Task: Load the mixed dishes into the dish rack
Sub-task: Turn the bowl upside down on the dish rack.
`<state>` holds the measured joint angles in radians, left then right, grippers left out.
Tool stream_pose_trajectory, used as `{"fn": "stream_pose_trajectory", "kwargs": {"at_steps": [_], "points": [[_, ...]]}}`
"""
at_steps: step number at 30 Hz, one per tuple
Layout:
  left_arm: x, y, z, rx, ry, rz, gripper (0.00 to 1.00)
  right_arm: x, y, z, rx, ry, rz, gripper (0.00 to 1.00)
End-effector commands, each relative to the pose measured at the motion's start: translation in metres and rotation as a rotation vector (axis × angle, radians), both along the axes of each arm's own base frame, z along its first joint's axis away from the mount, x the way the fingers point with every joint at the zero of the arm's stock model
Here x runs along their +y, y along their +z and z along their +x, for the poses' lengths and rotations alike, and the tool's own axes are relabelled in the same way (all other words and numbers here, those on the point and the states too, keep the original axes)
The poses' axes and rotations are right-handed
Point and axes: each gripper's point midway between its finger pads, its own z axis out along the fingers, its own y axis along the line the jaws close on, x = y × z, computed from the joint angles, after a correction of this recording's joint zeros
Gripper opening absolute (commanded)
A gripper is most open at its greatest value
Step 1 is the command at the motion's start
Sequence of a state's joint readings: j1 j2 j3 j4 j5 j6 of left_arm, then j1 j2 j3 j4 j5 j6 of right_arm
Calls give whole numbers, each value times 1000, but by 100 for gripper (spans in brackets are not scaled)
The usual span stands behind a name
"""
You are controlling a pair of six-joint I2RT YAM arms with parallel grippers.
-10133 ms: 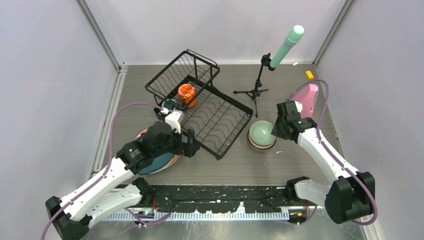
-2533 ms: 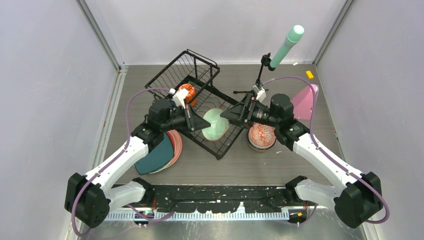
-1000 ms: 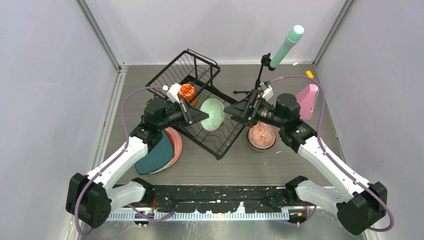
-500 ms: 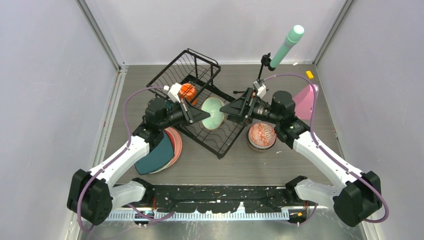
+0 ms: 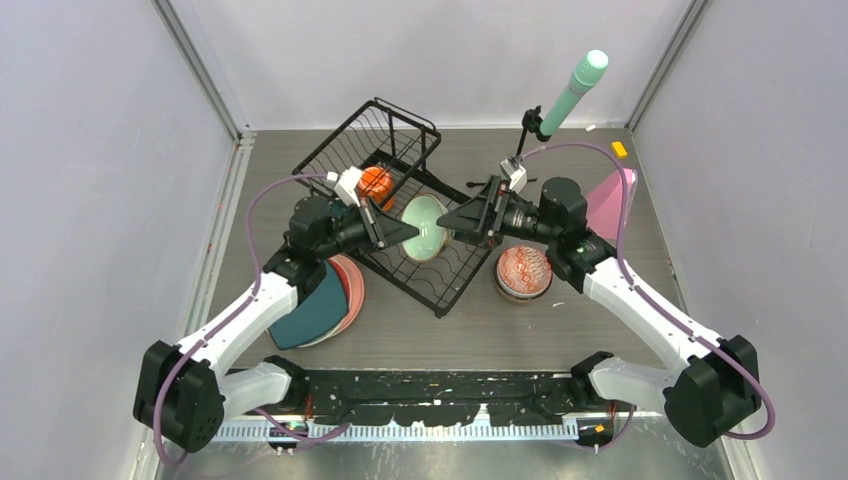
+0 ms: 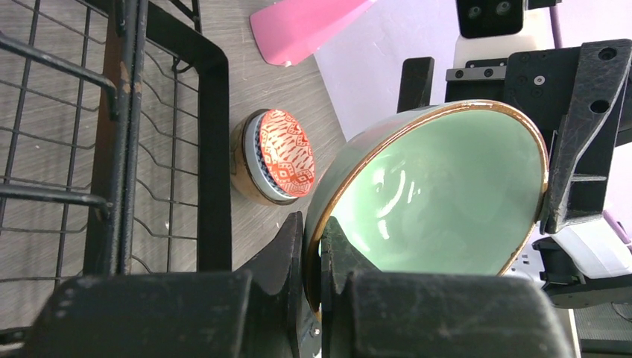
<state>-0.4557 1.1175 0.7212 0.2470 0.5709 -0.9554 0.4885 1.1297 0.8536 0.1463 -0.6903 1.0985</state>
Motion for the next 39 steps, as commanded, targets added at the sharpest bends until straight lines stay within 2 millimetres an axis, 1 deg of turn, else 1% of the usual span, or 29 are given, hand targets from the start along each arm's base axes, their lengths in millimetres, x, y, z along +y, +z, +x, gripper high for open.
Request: {"fn": "stream_pose_trajectory", "kwargs": {"at_steps": [1, 3, 4, 7, 9, 12, 16, 19, 20, 22, 23, 27, 33, 36, 37, 38, 39], "points": [[0, 31, -11, -122, -37, -32, 0, 5, 17, -4, -74, 37, -2, 82], [2, 31, -14, -128, -38, -14, 0, 6, 14, -3, -83, 37, -14, 79], [3, 31, -15, -131, -38, -7, 0, 6, 12, -4, -76, 40, -24, 79], [7, 28, -18, -135, -26, 10, 0, 9, 10, -7, -91, 60, -53, 85], [10, 27, -19, -140, -14, 15, 0, 13, 8, -13, -95, 86, -69, 88], [11, 27, -23, -148, -18, 21, 0, 18, 4, -18, -88, 110, -79, 88], [12, 31, -27, -166, -17, 23, 0, 26, 4, -25, -89, 142, -68, 87], [15, 29, -26, -166, 10, 30, 0, 29, 12, -26, -98, 147, -20, 81], [16, 29, -25, -167, 14, 33, 0, 29, 14, -26, -95, 146, -7, 81], [17, 29, -25, -167, 25, 37, 0, 29, 14, -27, -85, 143, -4, 83], [18, 29, -25, -168, 30, 39, 0, 28, 14, -26, -85, 138, -6, 86], [22, 29, -23, -172, 53, 54, 0, 24, 13, -26, -88, 105, -14, 91], [21, 27, -22, -171, 52, 58, 0, 20, 16, -28, -79, 89, 1, 93], [21, 27, -22, -172, 49, 55, 0, 21, 22, -30, -85, 98, 22, 88], [21, 27, -22, -171, 51, 56, 0, 21, 22, -31, -82, 100, 25, 85], [21, 26, -22, -171, 54, 57, 0, 21, 24, -31, -91, 103, 34, 78], [22, 27, -22, -172, 56, 56, 0, 22, 24, -32, -86, 106, 43, 75]]}}
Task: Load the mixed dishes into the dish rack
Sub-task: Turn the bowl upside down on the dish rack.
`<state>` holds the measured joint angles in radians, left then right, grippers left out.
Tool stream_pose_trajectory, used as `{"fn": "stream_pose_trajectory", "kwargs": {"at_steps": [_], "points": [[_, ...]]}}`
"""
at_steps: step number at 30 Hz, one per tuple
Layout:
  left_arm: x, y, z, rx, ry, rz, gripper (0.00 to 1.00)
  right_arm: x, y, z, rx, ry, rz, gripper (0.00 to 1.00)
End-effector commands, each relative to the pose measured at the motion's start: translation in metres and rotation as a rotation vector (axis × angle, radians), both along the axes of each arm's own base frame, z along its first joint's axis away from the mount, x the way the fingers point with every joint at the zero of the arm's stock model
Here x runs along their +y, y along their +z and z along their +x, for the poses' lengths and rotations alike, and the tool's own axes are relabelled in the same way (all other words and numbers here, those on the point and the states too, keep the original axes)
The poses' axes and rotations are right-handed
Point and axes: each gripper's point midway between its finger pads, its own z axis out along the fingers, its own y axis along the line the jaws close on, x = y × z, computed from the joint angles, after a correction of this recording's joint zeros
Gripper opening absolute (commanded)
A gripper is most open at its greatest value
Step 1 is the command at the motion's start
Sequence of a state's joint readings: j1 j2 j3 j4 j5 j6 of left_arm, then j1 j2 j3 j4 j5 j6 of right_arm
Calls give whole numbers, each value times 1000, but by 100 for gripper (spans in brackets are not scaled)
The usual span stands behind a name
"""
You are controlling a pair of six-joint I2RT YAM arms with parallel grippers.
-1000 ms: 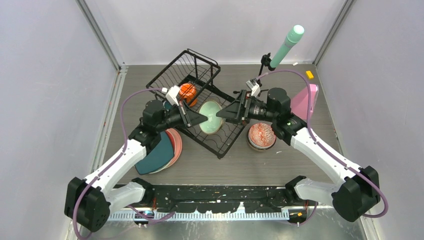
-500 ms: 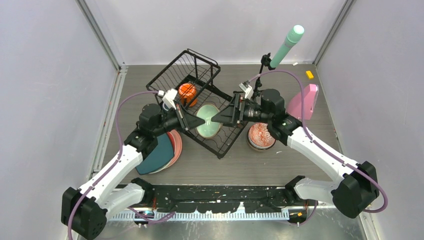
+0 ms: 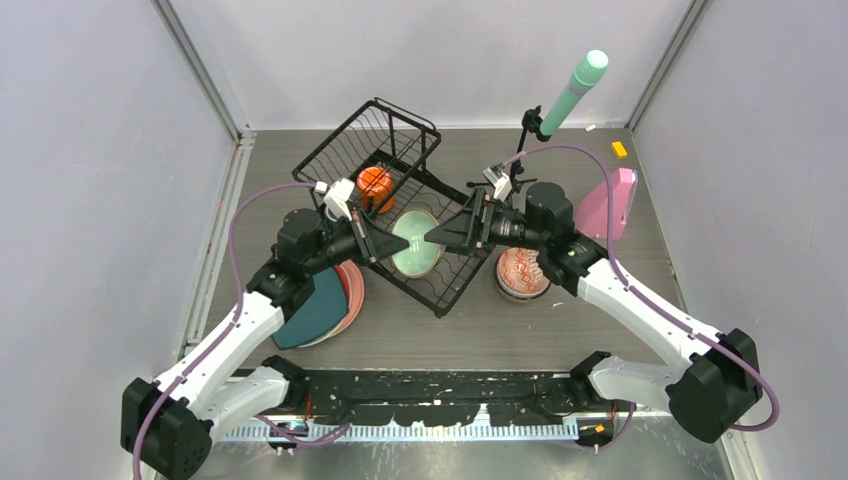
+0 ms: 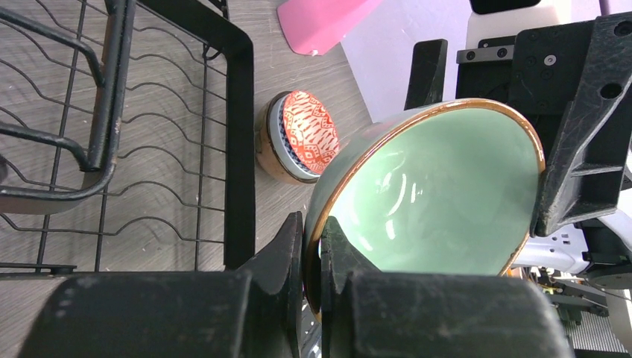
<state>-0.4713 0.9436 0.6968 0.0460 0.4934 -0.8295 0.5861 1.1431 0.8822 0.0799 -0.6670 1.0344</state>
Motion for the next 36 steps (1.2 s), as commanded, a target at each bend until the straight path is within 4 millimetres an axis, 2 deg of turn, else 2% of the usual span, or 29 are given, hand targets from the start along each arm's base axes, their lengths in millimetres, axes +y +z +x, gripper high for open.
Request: {"fn": "stream_pose_trajectory", "kwargs": {"at_steps": [1, 6, 9, 11, 18, 21, 28, 32, 33, 36], "points": [[0, 28, 2, -107, 8, -43, 0, 1, 34, -9, -75, 28, 109, 71], [1, 26, 2, -103, 9, -40, 0, 1, 36, -9, -83, 33, 119, 67], [1, 24, 2, -99, 10, -38, 0, 1, 39, -9, -92, 34, 124, 77], [1, 24, 2, -98, 9, -38, 0, 2, 41, -9, -97, 37, 127, 80], [0, 23, 3, -98, 9, -38, 0, 4, 48, -10, -97, 59, 152, 88], [1, 22, 3, -97, 12, -36, 0, 5, 47, -10, -93, 62, 156, 87], [1, 21, 3, -93, 13, -34, 0, 5, 48, -10, -96, 60, 163, 68], [2, 19, 4, -87, 21, -30, 0, 4, 39, -4, -96, 26, 118, 61], [2, 18, 4, -83, 22, -28, 2, 3, 36, -2, -86, 13, 101, 59], [2, 16, 4, -76, 24, -18, 19, 0, 32, 1, -105, -12, 66, 57]]}}
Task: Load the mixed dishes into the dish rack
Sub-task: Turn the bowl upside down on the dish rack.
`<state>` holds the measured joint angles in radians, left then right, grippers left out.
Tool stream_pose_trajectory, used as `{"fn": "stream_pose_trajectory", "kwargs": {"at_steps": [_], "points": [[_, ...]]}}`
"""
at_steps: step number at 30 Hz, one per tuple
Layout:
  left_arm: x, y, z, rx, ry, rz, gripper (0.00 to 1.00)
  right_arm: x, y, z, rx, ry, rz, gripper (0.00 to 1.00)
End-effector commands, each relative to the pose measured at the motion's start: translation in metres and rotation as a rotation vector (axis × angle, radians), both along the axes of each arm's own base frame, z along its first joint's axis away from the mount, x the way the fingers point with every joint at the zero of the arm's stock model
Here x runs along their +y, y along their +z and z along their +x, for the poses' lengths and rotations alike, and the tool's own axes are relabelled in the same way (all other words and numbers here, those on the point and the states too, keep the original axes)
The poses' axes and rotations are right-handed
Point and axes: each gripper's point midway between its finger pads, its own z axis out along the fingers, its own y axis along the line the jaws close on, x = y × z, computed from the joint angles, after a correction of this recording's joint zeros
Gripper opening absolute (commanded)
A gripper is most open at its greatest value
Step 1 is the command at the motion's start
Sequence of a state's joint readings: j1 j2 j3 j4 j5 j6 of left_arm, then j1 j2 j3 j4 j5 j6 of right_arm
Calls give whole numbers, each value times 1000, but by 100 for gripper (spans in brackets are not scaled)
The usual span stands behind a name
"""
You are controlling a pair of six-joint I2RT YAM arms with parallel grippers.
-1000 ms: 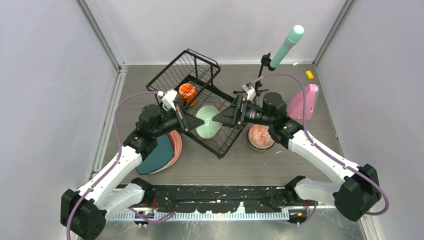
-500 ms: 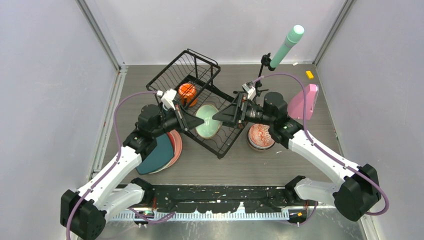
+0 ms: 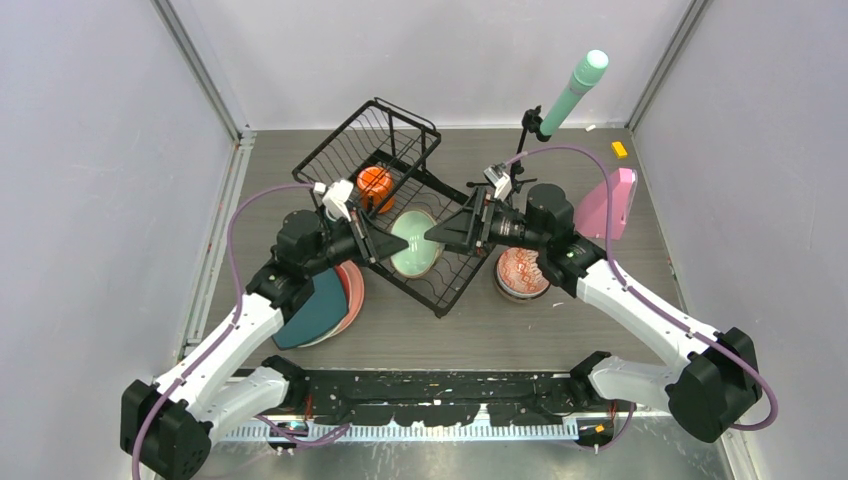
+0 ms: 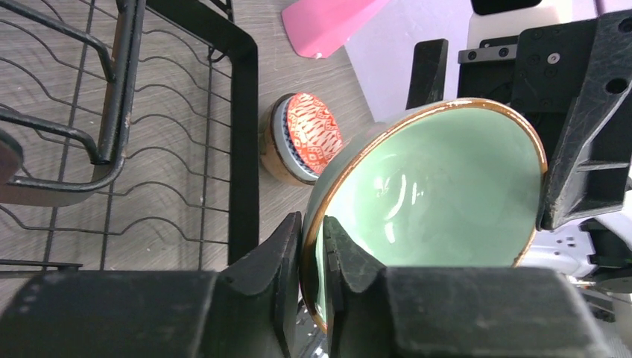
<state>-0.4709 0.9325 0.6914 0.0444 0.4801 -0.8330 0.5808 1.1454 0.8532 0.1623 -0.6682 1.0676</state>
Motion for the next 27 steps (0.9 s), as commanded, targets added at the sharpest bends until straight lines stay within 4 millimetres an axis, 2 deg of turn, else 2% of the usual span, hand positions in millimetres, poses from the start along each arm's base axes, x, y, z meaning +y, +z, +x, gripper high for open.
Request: {"fn": "stream_pose_trajectory", "kwargs": {"at_steps": [1, 4, 8, 15, 27], "points": [[0, 14, 4, -73, 8, -12, 22, -1, 26, 0, -83, -21, 9, 56], [0, 9, 4, -59, 5, -1, 31, -3, 21, 4, -93, -39, -22, 54], [0, 6, 4, -51, 3, 7, 34, -4, 15, 6, -79, -52, -39, 52], [2, -1, 4, -36, 9, 41, 47, -8, 5, 16, -67, -113, -85, 51], [3, -10, 4, -11, 6, 60, 53, -17, -27, 29, -27, -186, -215, 49]]}}
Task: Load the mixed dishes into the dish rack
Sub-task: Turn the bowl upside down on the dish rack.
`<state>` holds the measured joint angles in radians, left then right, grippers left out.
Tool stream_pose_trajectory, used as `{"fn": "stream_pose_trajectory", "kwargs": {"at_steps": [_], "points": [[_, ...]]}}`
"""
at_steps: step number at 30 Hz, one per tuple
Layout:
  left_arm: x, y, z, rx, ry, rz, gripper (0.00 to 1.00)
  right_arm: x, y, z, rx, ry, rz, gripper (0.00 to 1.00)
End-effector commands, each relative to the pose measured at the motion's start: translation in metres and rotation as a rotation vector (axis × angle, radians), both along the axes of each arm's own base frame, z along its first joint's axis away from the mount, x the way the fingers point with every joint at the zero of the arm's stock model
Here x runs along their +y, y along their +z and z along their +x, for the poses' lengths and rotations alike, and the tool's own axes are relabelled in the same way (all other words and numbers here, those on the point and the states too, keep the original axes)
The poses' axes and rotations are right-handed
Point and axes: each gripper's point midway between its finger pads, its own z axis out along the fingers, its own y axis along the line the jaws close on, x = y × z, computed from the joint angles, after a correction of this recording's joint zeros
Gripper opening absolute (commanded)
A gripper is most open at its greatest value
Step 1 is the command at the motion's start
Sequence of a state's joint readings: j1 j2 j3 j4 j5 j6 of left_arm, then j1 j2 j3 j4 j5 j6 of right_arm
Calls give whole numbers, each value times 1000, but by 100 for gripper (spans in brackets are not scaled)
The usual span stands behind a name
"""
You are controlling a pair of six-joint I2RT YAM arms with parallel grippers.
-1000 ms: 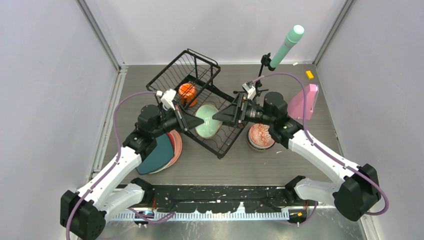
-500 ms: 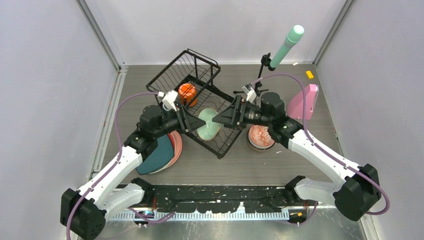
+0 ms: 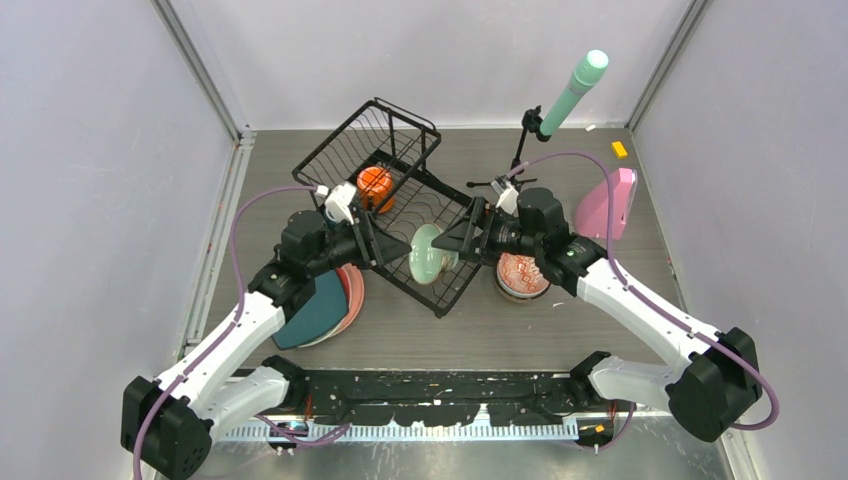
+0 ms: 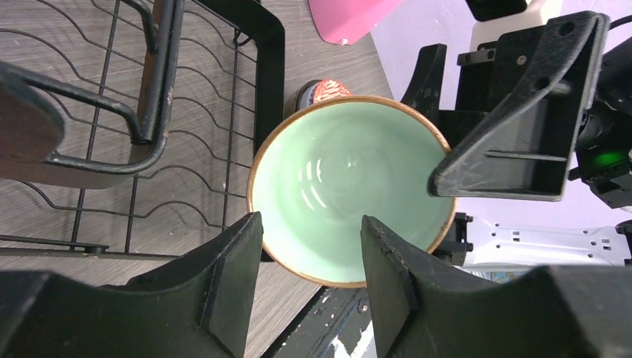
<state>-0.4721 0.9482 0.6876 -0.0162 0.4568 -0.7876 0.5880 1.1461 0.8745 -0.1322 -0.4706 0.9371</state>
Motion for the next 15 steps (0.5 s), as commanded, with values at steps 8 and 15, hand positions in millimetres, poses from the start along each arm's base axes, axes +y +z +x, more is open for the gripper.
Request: {"fn": "stream_pose_trajectory", "kwargs": {"at_steps": [8, 15], "points": [[2, 6, -3, -30, -13, 21, 55, -2, 12, 31, -137, -43, -114, 48], [9, 6, -10, -44, -9, 48, 60, -3, -4, 48, -142, -50, -215, 48]]}}
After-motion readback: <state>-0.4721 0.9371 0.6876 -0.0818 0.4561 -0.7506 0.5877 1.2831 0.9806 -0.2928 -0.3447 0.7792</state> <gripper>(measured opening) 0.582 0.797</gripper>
